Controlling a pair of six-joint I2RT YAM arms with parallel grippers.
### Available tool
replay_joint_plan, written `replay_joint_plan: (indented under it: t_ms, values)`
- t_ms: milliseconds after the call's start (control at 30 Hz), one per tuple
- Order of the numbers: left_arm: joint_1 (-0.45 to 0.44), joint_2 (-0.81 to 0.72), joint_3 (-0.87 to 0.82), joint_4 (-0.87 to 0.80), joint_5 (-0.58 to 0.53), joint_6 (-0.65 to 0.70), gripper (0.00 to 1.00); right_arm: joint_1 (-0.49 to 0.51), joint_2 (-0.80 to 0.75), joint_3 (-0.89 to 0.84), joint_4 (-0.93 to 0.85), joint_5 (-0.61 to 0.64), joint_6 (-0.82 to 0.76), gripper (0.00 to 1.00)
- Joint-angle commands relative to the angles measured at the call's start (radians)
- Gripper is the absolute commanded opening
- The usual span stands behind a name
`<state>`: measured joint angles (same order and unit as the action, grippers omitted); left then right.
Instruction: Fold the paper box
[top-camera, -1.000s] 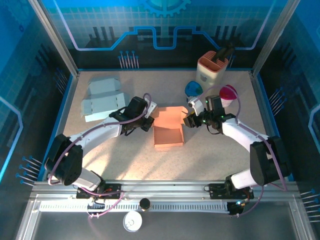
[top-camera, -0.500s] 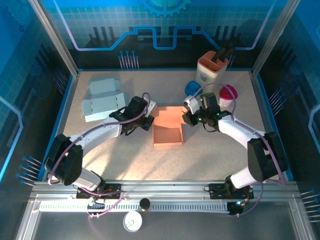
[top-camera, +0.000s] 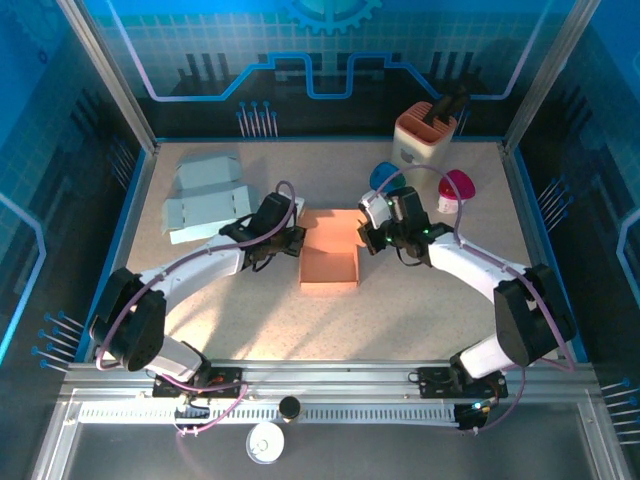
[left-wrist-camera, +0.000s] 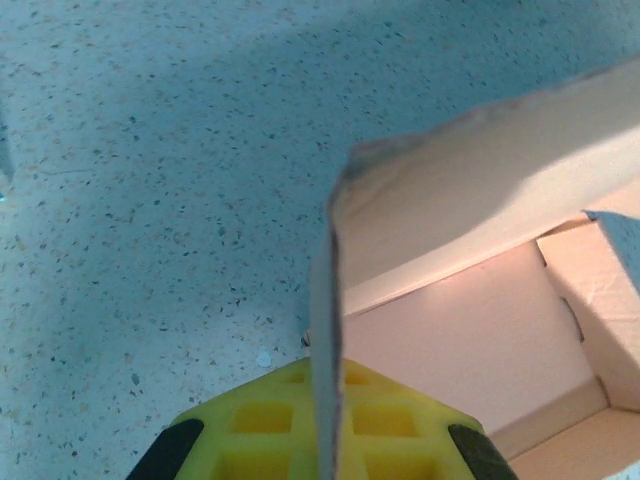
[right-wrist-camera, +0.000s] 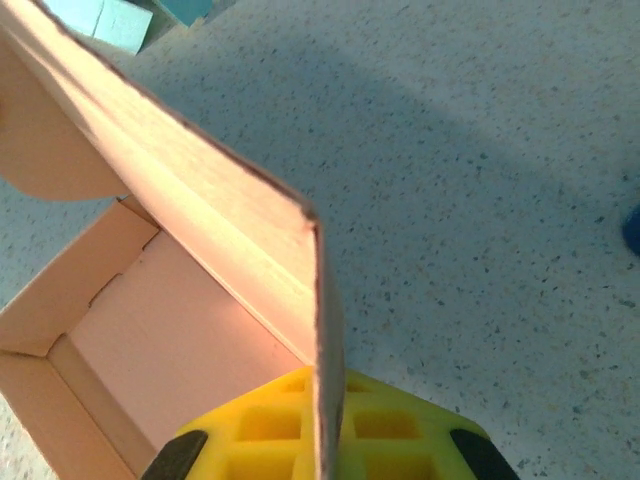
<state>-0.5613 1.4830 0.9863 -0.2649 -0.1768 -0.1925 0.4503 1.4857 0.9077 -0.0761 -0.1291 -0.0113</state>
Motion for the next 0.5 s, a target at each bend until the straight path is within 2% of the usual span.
replay_joint_plan:
  t_ms: [0, 167, 300, 467]
  values:
    - [-0.024, -0.006, 0.008, 0.087, -0.082, -0.128, 0.0, 0.035, -0.028, 0.007, 0.102, 0.109, 0.094, 0.0]
    - [-0.024, 0.004, -0.021, 0.191, -0.142, -0.172, 0.0, 0.07, 0.006, 0.012, 0.221, 0.178, 0.175, 0.0]
    - [-0.024, 0.042, -0.046, 0.312, -0.14, -0.158, 0.0, 0.097, 0.08, 0.038, 0.291, 0.182, 0.248, 0.0]
    - [-0.01, 0.082, -0.095, 0.481, -0.092, -0.152, 0.0, 0.131, 0.131, -0.002, 0.459, 0.265, 0.323, 0.0]
